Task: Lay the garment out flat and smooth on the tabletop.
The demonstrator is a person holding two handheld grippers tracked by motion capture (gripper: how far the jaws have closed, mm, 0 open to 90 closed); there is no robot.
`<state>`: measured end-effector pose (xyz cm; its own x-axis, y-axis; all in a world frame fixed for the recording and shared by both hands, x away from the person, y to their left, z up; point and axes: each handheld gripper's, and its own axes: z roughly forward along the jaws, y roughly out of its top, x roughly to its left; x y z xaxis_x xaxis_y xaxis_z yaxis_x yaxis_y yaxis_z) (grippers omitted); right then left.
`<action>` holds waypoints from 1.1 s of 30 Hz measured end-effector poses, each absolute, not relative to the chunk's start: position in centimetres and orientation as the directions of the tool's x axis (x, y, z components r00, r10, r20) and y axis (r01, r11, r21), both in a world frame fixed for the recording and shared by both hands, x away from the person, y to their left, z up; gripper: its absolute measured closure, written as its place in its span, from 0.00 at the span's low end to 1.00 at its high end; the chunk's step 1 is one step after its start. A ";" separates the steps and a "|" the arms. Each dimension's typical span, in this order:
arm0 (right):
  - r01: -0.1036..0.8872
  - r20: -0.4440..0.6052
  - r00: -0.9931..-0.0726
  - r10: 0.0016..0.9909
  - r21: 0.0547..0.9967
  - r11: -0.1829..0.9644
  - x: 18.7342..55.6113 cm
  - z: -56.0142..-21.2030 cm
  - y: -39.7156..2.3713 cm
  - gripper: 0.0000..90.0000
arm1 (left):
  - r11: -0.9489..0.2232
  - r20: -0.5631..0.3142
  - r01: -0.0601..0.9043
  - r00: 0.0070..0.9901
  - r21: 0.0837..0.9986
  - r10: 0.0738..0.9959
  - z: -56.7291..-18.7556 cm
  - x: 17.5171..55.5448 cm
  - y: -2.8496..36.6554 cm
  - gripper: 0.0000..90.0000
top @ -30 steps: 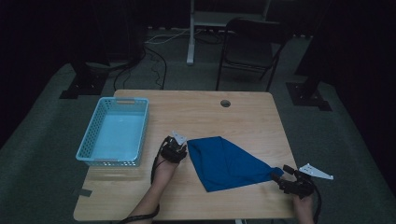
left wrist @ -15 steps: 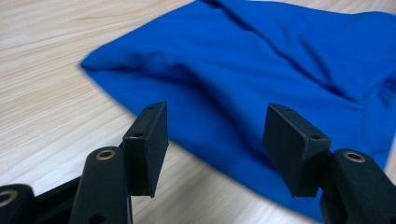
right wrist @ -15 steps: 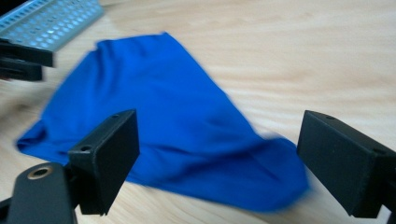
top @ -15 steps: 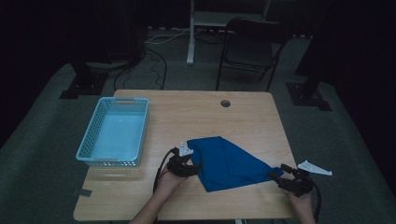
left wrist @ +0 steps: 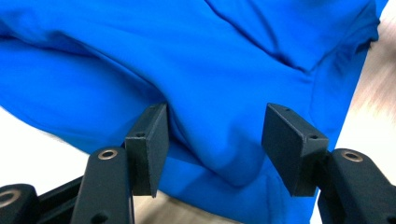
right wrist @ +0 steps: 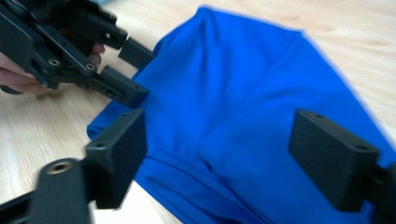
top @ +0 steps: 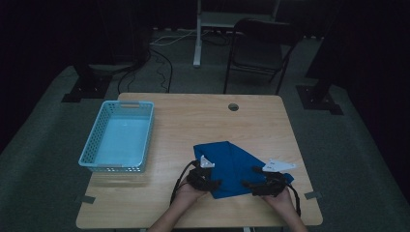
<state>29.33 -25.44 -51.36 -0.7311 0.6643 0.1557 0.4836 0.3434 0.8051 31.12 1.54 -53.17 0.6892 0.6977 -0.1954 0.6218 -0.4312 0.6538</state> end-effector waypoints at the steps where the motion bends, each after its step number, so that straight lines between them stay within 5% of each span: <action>1: 0.486 0.153 -0.739 0.656 0.796 0.362 29.5 -51.7 -24.9 0.26 | -0.436 -0.193 0.621 0.691 0.651 0.696 -53.3 31.0 1.4 0.47; 7: 0.490 0.086 -0.745 0.661 0.743 0.456 30.0 -53.4 -23.3 0.47 | -0.441 -0.171 0.609 0.693 0.660 0.700 -53.2 30.5 1.5 0.65; 15: 0.505 0.008 -0.704 0.710 0.709 0.492 30.4 -53.3 -23.7 0.97 | -0.468 -0.122 0.583 0.702 0.664 0.702 -53.4 30.0 1.6 0.84; 22: 0.505 -0.040 -0.632 0.774 0.737 0.450 33.1 -50.0 -25.4 0.98 | -0.453 -0.123 0.568 0.706 0.687 0.698 -53.7 29.8 1.8 0.84; 26: 0.540 -0.054 -0.452 0.890 0.778 0.321 36.9 -46.7 -29.2 0.97 | -0.447 -0.123 0.564 0.705 0.694 0.698 -53.8 29.6 1.9 0.84; 27: 0.551 -0.064 -0.378 0.924 0.786 0.280 37.7 -46.2 -30.4 0.91 | -0.447 -0.125 0.564 0.706 0.695 0.697 -53.8 29.6 1.9 0.83; 28: 0.562 -0.068 -0.296 0.953 0.794 0.232 38.5 -45.8 -31.6 0.73 | -0.446 -0.127 0.564 0.707 0.695 0.696 -53.8 29.6 1.9 0.82; 30: 0.623 -0.008 -0.173 0.985 0.773 0.116 39.5 -45.3 -33.7 0.60 | -0.439 -0.144 0.568 0.710 0.696 0.689 -53.9 29.5 2.0 0.77; 33: 0.638 0.119 -0.189 0.975 0.769 0.030 38.9 -45.8 -35.0 0.48 | -0.439 -0.176 0.558 0.736 0.704 0.653 -54.0 29.5 1.9 0.56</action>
<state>38.89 -34.96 -45.78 -0.1893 0.9746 0.1194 0.6383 0.0297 0.7692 29.49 1.86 -53.98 0.7363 0.6535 -0.1758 0.5581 -0.4395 0.7038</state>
